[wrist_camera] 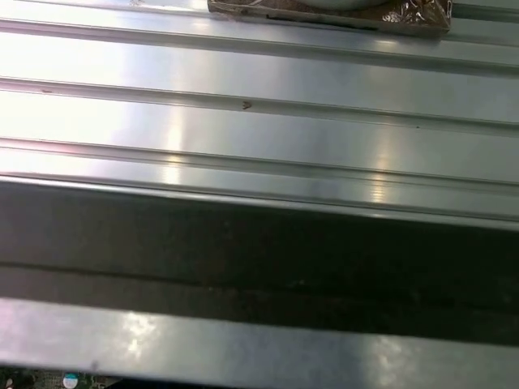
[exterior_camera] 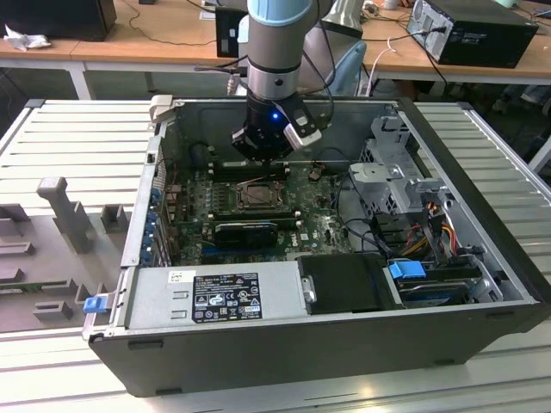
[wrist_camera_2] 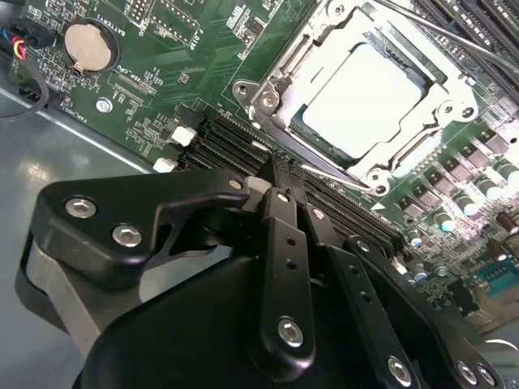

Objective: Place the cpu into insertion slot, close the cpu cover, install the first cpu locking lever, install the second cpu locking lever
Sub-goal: 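Install the first cpu locking lever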

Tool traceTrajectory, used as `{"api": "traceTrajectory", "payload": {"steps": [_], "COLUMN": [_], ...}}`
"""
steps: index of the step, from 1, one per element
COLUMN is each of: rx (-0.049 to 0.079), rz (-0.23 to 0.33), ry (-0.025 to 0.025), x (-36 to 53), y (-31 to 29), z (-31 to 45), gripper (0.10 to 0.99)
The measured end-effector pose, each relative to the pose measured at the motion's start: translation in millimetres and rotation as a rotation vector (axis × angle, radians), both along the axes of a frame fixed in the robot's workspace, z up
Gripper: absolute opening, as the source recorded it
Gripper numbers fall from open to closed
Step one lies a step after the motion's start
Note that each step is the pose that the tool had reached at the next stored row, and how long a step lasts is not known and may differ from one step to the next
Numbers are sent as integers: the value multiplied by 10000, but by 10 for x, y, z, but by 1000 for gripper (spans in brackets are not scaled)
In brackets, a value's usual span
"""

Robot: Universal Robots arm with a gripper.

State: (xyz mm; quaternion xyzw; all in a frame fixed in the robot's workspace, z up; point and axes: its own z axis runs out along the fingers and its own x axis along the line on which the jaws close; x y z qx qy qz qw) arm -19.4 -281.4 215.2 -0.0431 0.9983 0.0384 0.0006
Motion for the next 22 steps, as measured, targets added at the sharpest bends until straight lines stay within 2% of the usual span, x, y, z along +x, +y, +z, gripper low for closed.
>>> {"api": "traceTrajectory", "payload": {"steps": [6,14,22], "rx": [0,0,-97], "rz": [-2,0,-1], "ry": [0,0,-4], "x": [20,21,22], "y": [-1,-35,-34], "z": [-73,-91,-127], "gripper": [106,106,106]}}
